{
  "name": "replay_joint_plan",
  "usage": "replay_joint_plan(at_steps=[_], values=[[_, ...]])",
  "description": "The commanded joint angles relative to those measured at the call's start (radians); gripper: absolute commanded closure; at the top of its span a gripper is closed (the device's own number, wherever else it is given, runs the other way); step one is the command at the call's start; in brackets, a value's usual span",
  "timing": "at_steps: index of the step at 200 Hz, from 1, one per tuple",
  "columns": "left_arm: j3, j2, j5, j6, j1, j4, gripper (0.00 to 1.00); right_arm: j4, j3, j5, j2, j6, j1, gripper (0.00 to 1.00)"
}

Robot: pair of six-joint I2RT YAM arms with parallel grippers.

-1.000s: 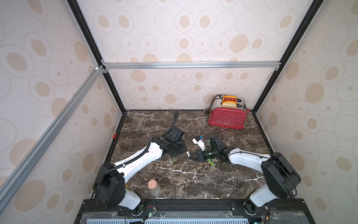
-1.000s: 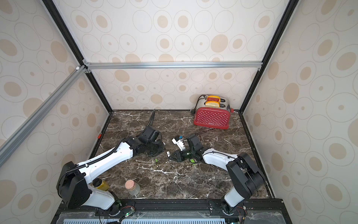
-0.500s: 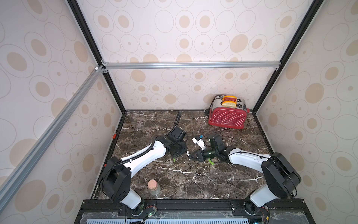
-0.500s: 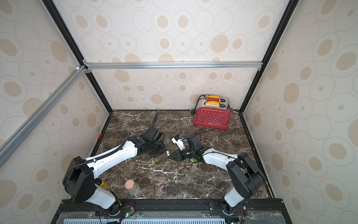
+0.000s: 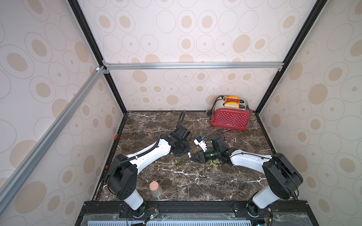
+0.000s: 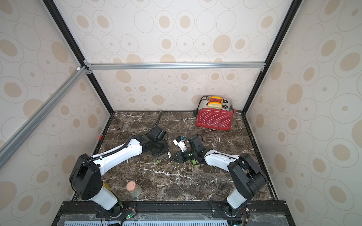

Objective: Close the usb drive cover
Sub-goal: Close the cover of the USB drive.

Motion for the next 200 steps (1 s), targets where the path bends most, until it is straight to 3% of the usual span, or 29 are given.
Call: replay_joint_plan(at_steps=[1,142,200], values=[[0.055,0.011,-0.042,0.039,0.022,-0.052,0.78,0.018,-0.016,-0.019,0.009,0.003,0.008,1.0],[-0.045,0.029,0.047,0.006,0.012,0.069,0.79,0.023,0.003,-0.011,0.023,0.01,0.008,1.0],[-0.044,0.013,0.021,0.021,-0.023,0.042,0.82,0.014,0.005,-0.009,0.023,0.005,0.008,1.0]])
